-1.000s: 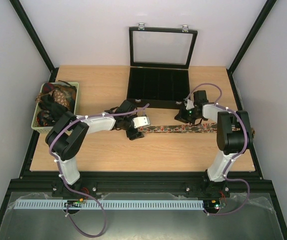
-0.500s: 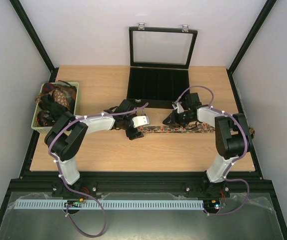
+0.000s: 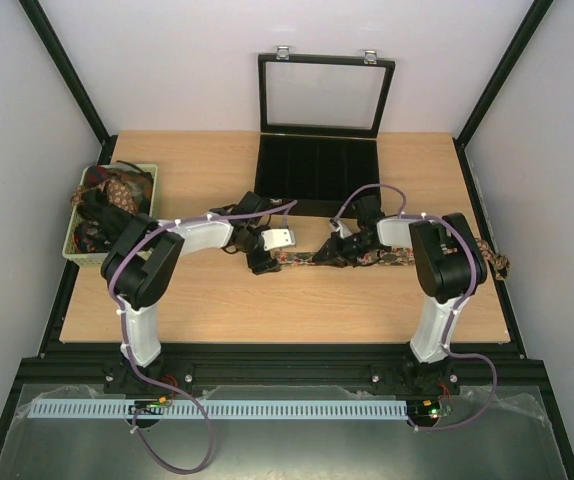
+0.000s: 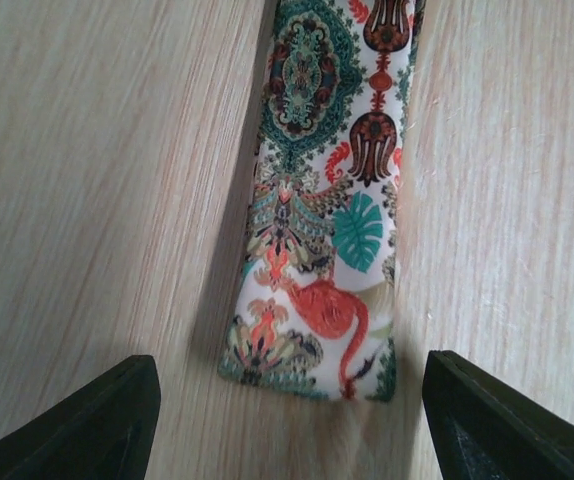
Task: Roll the ties
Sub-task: Pick up the tie from the center of the board, then roll the tie at the center of the board.
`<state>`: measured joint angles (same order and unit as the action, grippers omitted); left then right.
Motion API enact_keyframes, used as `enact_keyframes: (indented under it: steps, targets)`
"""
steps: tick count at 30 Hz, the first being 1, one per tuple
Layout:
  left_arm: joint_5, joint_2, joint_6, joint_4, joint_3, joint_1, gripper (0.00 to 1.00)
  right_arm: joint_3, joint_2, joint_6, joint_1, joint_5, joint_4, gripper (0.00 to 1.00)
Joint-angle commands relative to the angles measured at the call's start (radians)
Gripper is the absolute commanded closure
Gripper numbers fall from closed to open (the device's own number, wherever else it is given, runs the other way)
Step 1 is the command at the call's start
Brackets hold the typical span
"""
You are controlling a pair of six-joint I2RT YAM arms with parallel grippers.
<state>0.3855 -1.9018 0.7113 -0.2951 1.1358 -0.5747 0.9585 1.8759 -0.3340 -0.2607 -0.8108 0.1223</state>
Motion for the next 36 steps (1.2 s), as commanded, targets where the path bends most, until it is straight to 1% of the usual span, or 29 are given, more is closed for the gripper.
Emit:
enact_keyframes:
  steps: [1,3,5,8,13,17,22,30,36]
  targets:
    - [-0.003,-0.062,0.025,-0.062,0.058,-0.012,0.27,0.011,0.051,0.0,0.0,0.006,0.012,0.9]
    - [-0.006,-0.072,0.027,-0.073,0.07,-0.014,0.32,0.007,0.063,0.004,0.0,0.019,0.015,0.9]
    - [-0.006,-0.067,0.026,-0.069,0.069,-0.016,0.41,0.009,0.076,0.013,-0.001,0.026,0.027,0.9]
    - [0.03,-0.03,0.018,-0.04,0.05,-0.016,0.51,0.005,0.081,0.024,0.0,0.035,0.043,0.9]
    - [0.11,0.019,-0.049,-0.006,0.066,-0.028,0.57,-0.004,0.079,0.018,-0.001,0.043,0.041,0.91]
    - [0.158,0.035,-0.097,0.05,0.069,-0.039,0.58,0.002,0.083,0.022,-0.001,0.052,0.049,0.91]
    - [0.216,0.005,-0.141,0.079,0.098,-0.067,0.59,0.011,0.083,0.023,-0.001,0.059,0.054,0.91]
    - [0.184,-0.076,-0.204,0.149,0.148,-0.111,0.58,0.065,0.062,0.07,0.007,0.052,0.127,0.89]
    - [0.147,-0.11,-0.21,0.151,0.162,-0.111,0.59,0.094,0.039,0.139,0.048,0.018,0.231,0.81]
